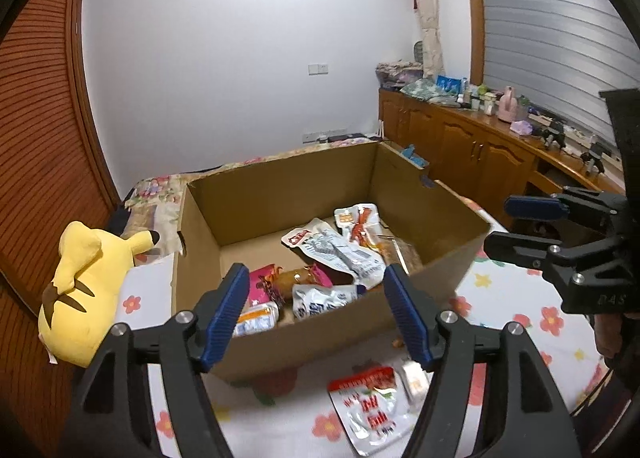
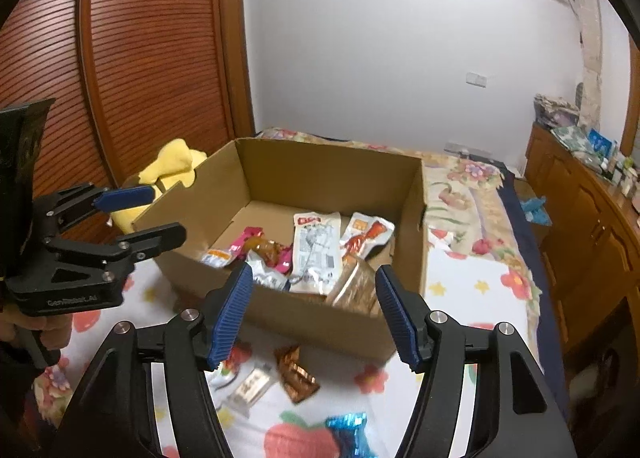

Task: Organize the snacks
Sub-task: 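Lower the left tool to the red-and-white pouch while the right tool approaches the blue candy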

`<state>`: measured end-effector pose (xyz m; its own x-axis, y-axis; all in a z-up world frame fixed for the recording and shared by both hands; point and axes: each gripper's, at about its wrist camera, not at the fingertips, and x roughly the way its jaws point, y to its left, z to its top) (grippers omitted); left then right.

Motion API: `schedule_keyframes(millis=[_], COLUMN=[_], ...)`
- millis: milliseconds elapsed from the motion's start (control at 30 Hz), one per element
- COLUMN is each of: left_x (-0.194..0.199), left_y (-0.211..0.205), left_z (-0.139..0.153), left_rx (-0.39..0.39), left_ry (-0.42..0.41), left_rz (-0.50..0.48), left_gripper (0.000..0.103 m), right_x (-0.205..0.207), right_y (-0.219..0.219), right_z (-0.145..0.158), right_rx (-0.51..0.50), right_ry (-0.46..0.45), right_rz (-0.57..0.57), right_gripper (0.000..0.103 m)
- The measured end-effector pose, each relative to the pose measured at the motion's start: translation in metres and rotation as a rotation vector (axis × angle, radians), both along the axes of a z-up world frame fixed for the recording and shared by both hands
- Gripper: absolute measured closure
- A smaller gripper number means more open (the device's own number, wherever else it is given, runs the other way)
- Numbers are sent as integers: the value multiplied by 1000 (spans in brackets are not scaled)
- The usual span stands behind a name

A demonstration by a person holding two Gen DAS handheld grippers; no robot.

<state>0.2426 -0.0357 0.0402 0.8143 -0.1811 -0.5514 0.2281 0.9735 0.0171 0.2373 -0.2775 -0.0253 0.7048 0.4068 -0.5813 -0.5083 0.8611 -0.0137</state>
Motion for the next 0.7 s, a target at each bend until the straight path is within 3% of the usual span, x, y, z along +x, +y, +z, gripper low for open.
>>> schedule_keyframes(millis=[333,700], left_x=[-56,-62], left_y=[-8,-17], left_z=[-12,-52], left_rx=[-5,-23], left_ry=[-6,74], left_rz=[-42,-54], left_gripper=[30,30], right_x=[-37,-49], right_y=[-30,-50], right_z=[-27,-69], right_rx=[16,-36], right_ry=[46,104], right_rz=[-36,-48], right_gripper=[37,39])
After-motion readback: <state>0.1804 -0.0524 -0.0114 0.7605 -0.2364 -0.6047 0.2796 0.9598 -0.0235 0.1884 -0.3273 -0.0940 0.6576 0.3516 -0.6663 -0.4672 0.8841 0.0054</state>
